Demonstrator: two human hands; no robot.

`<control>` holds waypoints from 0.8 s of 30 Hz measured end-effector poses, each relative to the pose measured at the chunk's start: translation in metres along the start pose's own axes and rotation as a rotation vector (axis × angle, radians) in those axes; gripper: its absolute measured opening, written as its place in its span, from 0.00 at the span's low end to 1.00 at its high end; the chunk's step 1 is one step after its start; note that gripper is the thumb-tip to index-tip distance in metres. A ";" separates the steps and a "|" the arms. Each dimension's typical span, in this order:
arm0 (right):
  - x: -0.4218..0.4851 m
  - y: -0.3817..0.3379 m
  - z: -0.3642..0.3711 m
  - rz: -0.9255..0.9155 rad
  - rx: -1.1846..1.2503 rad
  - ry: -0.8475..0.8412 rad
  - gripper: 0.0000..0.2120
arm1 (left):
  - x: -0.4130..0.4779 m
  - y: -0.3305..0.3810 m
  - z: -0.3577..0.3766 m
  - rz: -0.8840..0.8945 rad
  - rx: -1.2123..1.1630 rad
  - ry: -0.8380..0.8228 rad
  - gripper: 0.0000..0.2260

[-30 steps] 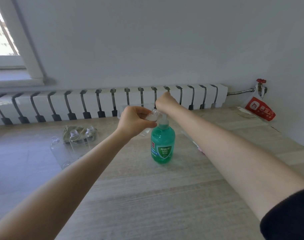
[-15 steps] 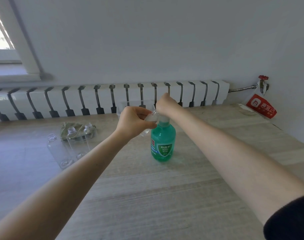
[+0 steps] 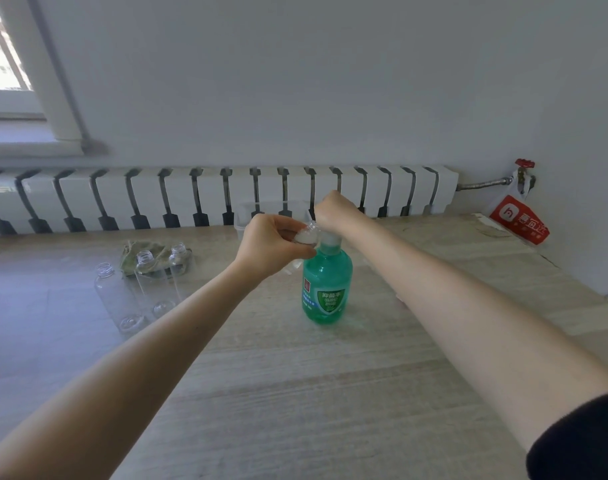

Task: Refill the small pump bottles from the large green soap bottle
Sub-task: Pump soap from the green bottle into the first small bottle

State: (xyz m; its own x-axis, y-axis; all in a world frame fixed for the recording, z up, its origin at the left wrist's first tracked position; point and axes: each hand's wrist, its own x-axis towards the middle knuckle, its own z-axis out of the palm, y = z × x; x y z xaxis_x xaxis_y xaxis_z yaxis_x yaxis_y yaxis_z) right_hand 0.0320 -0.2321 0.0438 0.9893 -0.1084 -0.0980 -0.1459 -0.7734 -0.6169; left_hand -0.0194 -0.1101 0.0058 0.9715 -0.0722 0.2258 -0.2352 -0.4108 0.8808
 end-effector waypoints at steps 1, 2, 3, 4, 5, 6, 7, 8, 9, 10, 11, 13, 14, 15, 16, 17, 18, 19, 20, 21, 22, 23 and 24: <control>0.000 0.000 -0.001 0.010 0.012 -0.004 0.10 | -0.001 0.000 0.000 -0.004 -0.008 -0.002 0.18; 0.000 -0.001 -0.002 0.004 0.030 -0.005 0.07 | -0.001 0.001 0.000 -0.008 -0.023 -0.003 0.16; 0.002 -0.002 -0.004 -0.004 0.055 -0.005 0.11 | -0.002 0.002 0.000 -0.011 -0.043 -0.006 0.14; 0.003 -0.003 -0.007 -0.007 0.068 -0.009 0.14 | -0.002 0.004 -0.001 -0.013 -0.059 -0.006 0.13; 0.003 -0.005 -0.009 -0.012 0.074 -0.006 0.16 | -0.001 0.005 -0.002 -0.013 -0.070 -0.003 0.14; 0.003 -0.006 -0.011 -0.012 0.073 0.010 0.16 | -0.001 0.006 -0.003 -0.011 -0.076 -0.003 0.14; 0.003 -0.007 -0.011 -0.012 0.075 0.015 0.16 | -0.001 0.006 -0.003 -0.011 -0.080 -0.001 0.14; 0.004 -0.007 -0.011 -0.020 0.076 0.012 0.16 | -0.001 0.007 -0.004 -0.009 -0.085 -0.001 0.14; 0.004 -0.006 -0.010 -0.023 0.074 0.005 0.15 | -0.001 0.008 -0.004 -0.008 -0.086 -0.001 0.14; 0.004 -0.005 -0.010 -0.026 0.067 0.003 0.14 | -0.001 0.008 -0.004 -0.007 -0.083 -0.003 0.14; 0.004 -0.005 -0.010 -0.024 0.056 0.002 0.13 | -0.001 0.009 -0.004 -0.006 -0.076 -0.002 0.14; 0.004 -0.005 -0.010 -0.021 -0.011 -0.011 0.11 | 0.000 0.010 -0.004 -0.003 -0.064 0.001 0.14; 0.004 -0.005 -0.008 -0.014 -0.044 -0.022 0.09 | 0.000 0.010 -0.004 -0.001 -0.058 0.002 0.14; 0.004 -0.006 -0.007 0.004 -0.063 -0.028 0.05 | 0.000 0.010 -0.003 0.002 -0.051 0.003 0.14; 0.003 -0.007 -0.006 0.009 -0.072 -0.031 0.02 | 0.000 0.009 -0.003 0.001 -0.042 0.004 0.14; 0.005 -0.006 -0.004 0.001 -0.074 -0.037 0.08 | 0.001 0.008 -0.003 -0.003 -0.031 0.006 0.14; 0.005 -0.006 -0.003 -0.001 -0.073 -0.039 0.14 | 0.001 0.007 -0.002 -0.006 -0.021 0.010 0.15; 0.005 -0.005 -0.002 -0.012 -0.050 -0.036 0.18 | 0.001 0.006 -0.002 -0.007 -0.010 0.011 0.17; 0.003 -0.005 -0.002 -0.016 -0.040 -0.023 0.20 | 0.001 0.005 -0.002 -0.005 0.001 0.012 0.18; 0.003 -0.004 -0.001 -0.014 -0.033 -0.016 0.20 | 0.002 0.005 -0.002 -0.001 0.012 0.011 0.18; 0.001 -0.003 -0.001 -0.012 -0.027 -0.013 0.21 | 0.002 0.004 -0.002 0.001 0.018 0.008 0.18; 0.001 -0.002 0.000 -0.011 -0.025 -0.012 0.21 | 0.001 0.003 -0.002 0.006 0.022 0.007 0.18; 0.001 -0.001 0.000 -0.012 -0.023 -0.005 0.21 | 0.001 0.002 -0.001 0.010 0.026 0.007 0.18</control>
State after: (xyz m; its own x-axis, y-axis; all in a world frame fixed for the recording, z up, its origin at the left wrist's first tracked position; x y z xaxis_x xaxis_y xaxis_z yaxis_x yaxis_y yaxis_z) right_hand 0.0333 -0.2309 0.0443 0.9909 -0.0959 -0.0946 -0.1336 -0.7891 -0.5996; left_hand -0.0192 -0.1098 0.0085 0.9689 -0.0701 0.2372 -0.2437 -0.4334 0.8676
